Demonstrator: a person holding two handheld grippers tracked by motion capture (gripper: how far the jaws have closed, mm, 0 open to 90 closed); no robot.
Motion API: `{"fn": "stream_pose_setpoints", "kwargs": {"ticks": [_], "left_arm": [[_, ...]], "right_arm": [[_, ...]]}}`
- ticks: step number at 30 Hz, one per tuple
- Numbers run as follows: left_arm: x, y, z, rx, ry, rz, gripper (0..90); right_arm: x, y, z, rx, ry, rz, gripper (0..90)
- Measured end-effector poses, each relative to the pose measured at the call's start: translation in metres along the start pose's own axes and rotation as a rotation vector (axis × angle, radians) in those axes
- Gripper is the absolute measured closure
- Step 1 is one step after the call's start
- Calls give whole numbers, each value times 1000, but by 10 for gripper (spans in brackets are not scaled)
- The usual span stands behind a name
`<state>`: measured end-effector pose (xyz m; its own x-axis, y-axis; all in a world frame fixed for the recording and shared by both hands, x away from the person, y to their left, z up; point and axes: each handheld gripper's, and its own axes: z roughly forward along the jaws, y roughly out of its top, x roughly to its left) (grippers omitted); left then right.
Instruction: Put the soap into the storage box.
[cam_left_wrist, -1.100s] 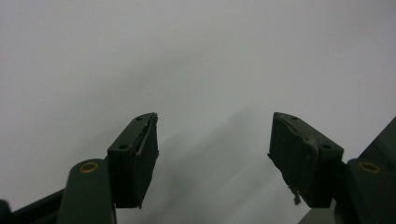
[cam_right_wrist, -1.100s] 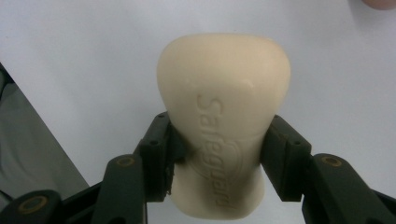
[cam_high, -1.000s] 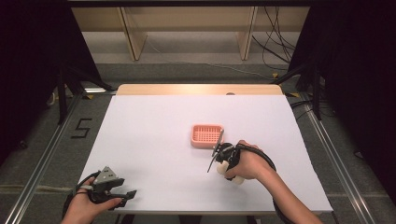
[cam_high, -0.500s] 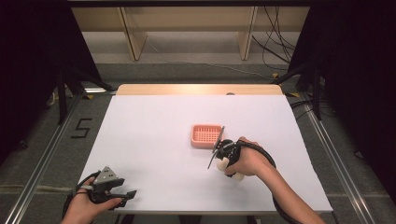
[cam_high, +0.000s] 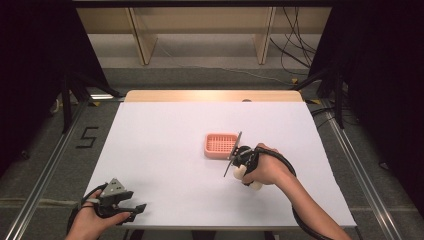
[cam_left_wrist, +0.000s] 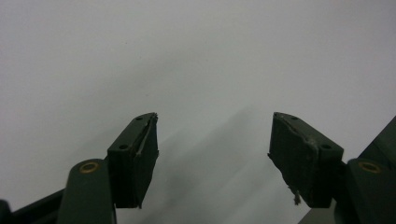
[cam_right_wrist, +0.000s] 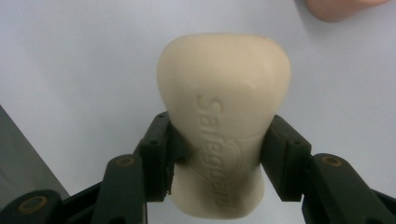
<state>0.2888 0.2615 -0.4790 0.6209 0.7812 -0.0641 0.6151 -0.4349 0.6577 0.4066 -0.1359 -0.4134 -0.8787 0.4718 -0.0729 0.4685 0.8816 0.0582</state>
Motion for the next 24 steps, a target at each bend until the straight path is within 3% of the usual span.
{"fn": "stream_pose_setpoints", "kwargs": {"ticks": [2,3,8,10,16,17,24], "left_arm": [[0,0,0,0,-1,-2,323],[0,0,0,0,-1,-2,323],[-1,0,1,5,-18,-10,323],[0,1,0,6,-11,8,323],[-1,1,0,2,-12,5,323],[0,1,-1,12,-21,23,323],[-1,1,0,-2,-22,-6,324]], "right_arm": [[0,1,-1,-3,-9,26,505],[-2,1,-1,-7,-6,9,505],[-5,2,-3,-10,-11,15,505],[-7,2,-3,-12,-11,4,505],[-12,3,-6,-18,-19,21,505],[-12,3,-7,-20,-24,25,505],[-17,6,-8,-29,-25,27,505]]}}
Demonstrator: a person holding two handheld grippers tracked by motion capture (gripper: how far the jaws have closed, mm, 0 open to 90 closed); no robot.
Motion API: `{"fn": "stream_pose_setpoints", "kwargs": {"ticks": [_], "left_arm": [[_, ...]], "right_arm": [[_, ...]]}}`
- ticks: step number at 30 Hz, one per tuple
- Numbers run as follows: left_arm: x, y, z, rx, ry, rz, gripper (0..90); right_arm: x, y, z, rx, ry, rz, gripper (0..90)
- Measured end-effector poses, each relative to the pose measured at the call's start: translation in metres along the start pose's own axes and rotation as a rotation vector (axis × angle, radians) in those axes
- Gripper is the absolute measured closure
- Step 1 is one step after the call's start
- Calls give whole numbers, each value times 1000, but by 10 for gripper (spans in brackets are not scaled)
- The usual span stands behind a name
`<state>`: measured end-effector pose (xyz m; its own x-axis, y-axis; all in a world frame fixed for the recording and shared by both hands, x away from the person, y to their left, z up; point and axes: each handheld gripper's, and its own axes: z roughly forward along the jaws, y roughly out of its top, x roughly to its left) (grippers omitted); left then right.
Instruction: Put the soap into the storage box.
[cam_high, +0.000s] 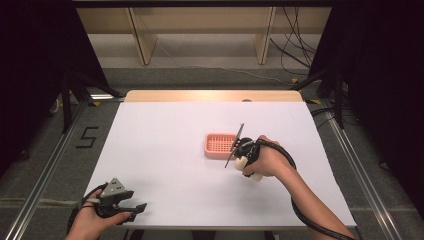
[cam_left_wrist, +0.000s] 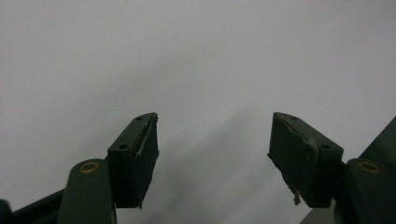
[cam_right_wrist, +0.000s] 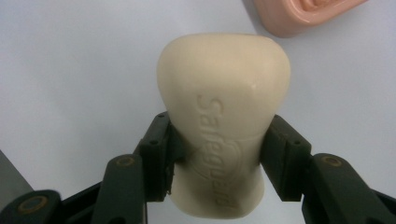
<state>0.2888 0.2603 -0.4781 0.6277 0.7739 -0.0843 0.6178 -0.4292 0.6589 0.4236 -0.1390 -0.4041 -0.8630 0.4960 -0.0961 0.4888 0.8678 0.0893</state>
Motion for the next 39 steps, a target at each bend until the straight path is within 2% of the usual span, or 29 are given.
{"fn": "stream_pose_setpoints", "kwargs": {"ticks": [2,3,4,6,8,11,14,15,16,17,19,20,22,23,24,25,26,27,28,33,34,35,37,38,39], "left_arm": [[1,0,0,4,12,13,324],[0,0,0,-3,8,14,324],[1,0,0,0,10,18,324],[0,0,0,-3,7,2,324],[1,0,-1,4,0,11,324],[1,0,-2,9,-3,14,324],[2,0,-1,4,7,22,325],[1,0,0,-5,15,5,325],[1,0,0,-1,16,7,325],[1,0,0,-3,12,3,325],[1,0,0,-8,14,5,325],[1,0,0,-8,14,4,325],[2,0,-1,-5,8,13,325],[1,0,0,-13,9,4,325],[2,0,-1,-3,6,17,325],[2,0,-1,-5,7,12,325],[2,0,-1,-3,7,16,325],[1,0,-1,-14,13,2,325],[2,0,0,-14,14,2,325],[2,1,1,-1,15,9,326],[1,1,0,-7,22,10,326],[2,1,-1,2,8,22,326],[2,0,0,-5,15,7,327],[3,0,0,-2,6,14,328],[3,0,-1,4,4,18,328]], "right_arm": [[-2,1,0,1,-2,-12,505],[-1,2,-1,3,-2,7,505],[-2,1,-1,-8,-2,5,505],[-4,3,-2,2,-12,-1,505],[-5,3,-1,-11,-1,2,505],[-5,4,-2,-4,-10,9,505],[-8,5,-2,-7,-12,-2,505],[-9,5,-2,-10,-13,-8,505],[-9,5,-3,-10,-21,-3,505],[-10,6,-2,-21,2,5,505],[-11,6,-2,-14,-14,14,505],[-11,7,-2,-12,-7,13,505],[-13,7,-1,-12,-13,2,505],[-15,7,-1,-12,-23,-18,505],[-15,8,-1,-11,-13,1,505],[-15,9,-1,-11,-18,6,505],[-17,9,-1,-11,-25,-18,505],[-17,10,0,-24,-14,-16,505],[-16,11,-1,-19,-20,-7,505],[-19,15,-1,-5,-27,-32,505],[-19,16,-2,-10,-29,-32,505],[-20,17,-1,-20,-23,-34,505],[-21,18,-1,-36,-20,-35,505],[-17,19,-2,-27,-16,10,505],[-22,20,-2,-18,-32,-46,505]]}}
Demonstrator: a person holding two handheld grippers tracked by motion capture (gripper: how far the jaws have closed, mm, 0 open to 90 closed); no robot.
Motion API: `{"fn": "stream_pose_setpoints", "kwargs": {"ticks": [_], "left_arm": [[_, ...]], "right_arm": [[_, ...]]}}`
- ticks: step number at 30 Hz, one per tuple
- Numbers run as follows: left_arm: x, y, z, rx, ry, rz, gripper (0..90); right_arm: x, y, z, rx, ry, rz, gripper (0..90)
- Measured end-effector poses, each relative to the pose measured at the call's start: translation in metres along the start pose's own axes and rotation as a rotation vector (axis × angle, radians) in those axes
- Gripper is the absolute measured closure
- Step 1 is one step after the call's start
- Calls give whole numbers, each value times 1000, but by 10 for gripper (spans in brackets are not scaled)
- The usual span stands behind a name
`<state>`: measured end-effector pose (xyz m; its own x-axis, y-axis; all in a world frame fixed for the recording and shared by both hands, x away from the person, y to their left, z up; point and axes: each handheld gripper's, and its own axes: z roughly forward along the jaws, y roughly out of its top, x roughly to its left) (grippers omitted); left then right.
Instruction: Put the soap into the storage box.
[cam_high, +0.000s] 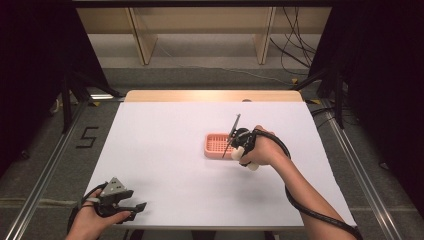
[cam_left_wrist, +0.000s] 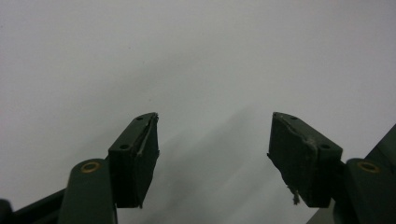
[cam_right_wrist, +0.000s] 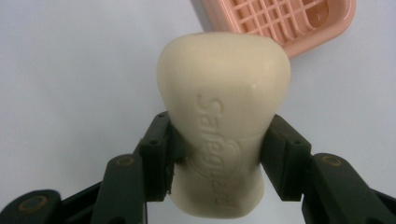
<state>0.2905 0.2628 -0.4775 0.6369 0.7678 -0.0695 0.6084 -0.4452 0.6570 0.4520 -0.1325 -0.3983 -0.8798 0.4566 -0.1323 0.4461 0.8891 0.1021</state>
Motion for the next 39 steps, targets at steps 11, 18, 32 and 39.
{"fn": "stream_pose_setpoints", "kwargs": {"ticks": [11,18,32,39], "left_arm": [[1,0,-2,-10,4,-6,329],[1,0,-2,-12,7,-5,329],[1,-1,-1,-18,14,-24,329],[2,-1,-2,-9,4,-8,329]], "right_arm": [[-5,6,-1,-13,-11,-9,505],[-7,7,-1,-32,-13,-13,505],[-9,14,1,-27,-34,-27,505],[-11,17,1,-32,-33,-24,505]]}}
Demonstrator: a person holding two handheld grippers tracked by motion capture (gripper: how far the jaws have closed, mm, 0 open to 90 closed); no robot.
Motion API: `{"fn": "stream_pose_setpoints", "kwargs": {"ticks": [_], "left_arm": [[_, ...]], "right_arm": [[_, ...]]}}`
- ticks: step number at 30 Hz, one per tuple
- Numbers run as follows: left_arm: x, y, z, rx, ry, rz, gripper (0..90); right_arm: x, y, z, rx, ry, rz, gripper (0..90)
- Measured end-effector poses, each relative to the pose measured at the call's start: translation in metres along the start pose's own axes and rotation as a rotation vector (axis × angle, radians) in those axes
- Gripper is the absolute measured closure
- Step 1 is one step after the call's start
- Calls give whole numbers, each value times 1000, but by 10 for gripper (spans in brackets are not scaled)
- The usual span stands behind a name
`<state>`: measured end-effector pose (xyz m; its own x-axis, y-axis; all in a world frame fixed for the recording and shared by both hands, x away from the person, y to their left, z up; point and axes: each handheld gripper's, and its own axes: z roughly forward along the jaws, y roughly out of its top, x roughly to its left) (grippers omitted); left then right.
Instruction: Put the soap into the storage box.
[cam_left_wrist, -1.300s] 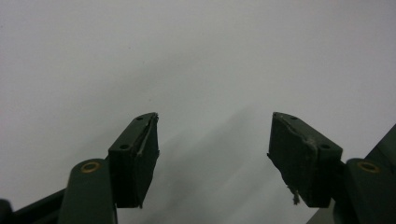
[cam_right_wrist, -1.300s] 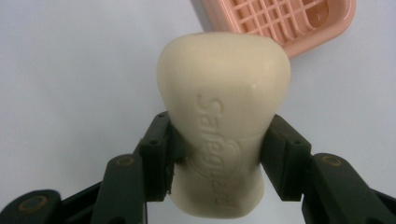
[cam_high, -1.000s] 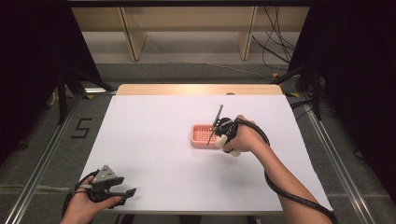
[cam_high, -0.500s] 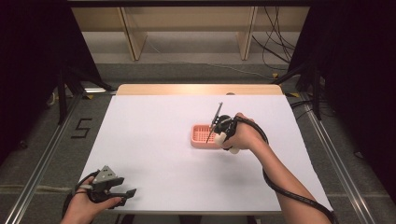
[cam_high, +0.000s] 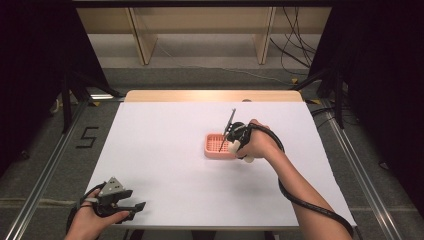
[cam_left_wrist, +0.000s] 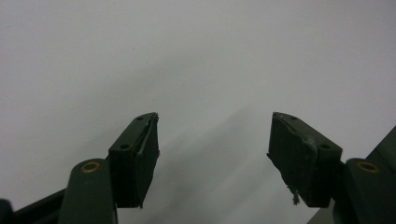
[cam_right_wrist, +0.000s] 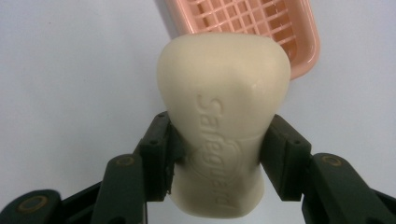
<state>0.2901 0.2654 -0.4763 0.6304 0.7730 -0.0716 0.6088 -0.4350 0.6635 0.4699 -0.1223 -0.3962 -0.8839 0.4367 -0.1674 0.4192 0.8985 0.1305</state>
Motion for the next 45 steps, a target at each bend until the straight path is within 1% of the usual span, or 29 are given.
{"fn": "stream_pose_setpoints", "kwargs": {"ticks": [1,2,3,5,8,10,12,13,14,15,17,18,19,20,22,23,24,26,27,28,29,30,32,36,38,40,41,43,45], "left_arm": [[1,0,0,7,0,7,329],[0,0,0,9,-1,5,329],[0,0,0,10,-1,5,329],[0,0,0,9,0,5,329],[0,0,0,11,0,6,329],[0,0,0,5,0,5,329],[-1,0,2,-15,7,-15,329],[-1,0,2,-15,8,-15,329],[-1,0,2,-14,7,-15,329],[-1,-1,2,-15,8,-17,329],[-1,-1,2,-11,9,-17,329],[-1,-1,2,-13,17,-17,329],[0,0,2,-7,8,-16,329],[-1,0,2,-8,9,-14,329],[-1,0,2,-14,7,-14,329],[-1,0,2,-15,9,-15,329],[-1,-1,2,-13,9,-14,329],[-1,0,2,-10,12,-16,329],[-1,-1,2,-10,11,-20,329],[-1,-1,3,-11,8,-30,329],[-1,-1,3,-11,7,-29,329],[-1,-1,3,-10,8,-29,329],[-1,-1,3,-11,8,-29,329],[0,0,2,-10,8,-18,329],[0,0,2,-10,8,-17,329],[0,0,2,-12,8,-17,329],[0,0,2,-12,7,-18,329],[0,0,2,-11,7,-17,329],[0,0,2,-16,5,-17,329]], "right_arm": [[-1,0,1,-13,-4,-3,505],[-1,1,0,-3,-4,-1,505],[-2,1,1,-20,-1,-10,505],[-3,3,-1,-7,-12,-11,505],[-4,5,-2,-19,0,-13,505],[-5,6,-2,-24,-6,-23,505],[-5,8,-2,-28,-6,-22,505],[-6,8,-1,-35,-1,-22,505],[-6,9,-2,-32,-10,-30,505],[-6,10,-2,-29,-8,-24,505],[-7,11,0,-36,-10,-35,505],[-6,11,0,-31,-14,-22,505],[-6,12,0,-28,-12,-15,505],[-7,13,1,-35,-15,-33,505],[-8,13,2,-38,-9,-28,505],[-8,14,2,-32,-15,-25,505],[-8,15,3,-32,-18,-35,505],[-8,16,3,-35,-20,-28,505],[-9,17,4,-39,-20,-33,505],[-10,17,4,-38,-22,-31,505],[-9,18,3,-30,-30,-21,505],[-12,19,4,-51,-38,-59,505],[-13,20,4,-57,-38,-67,505],[-14,22,3,-62,-43,-54,505],[-15,24,2,-67,-54,-66,505],[-16,25,2,-64,-53,-59,505],[-16,26,3,-65,-56,-67,505],[-16,27,3,-65,-57,-62,505],[-17,28,4,-72,-58,-70,505]]}}
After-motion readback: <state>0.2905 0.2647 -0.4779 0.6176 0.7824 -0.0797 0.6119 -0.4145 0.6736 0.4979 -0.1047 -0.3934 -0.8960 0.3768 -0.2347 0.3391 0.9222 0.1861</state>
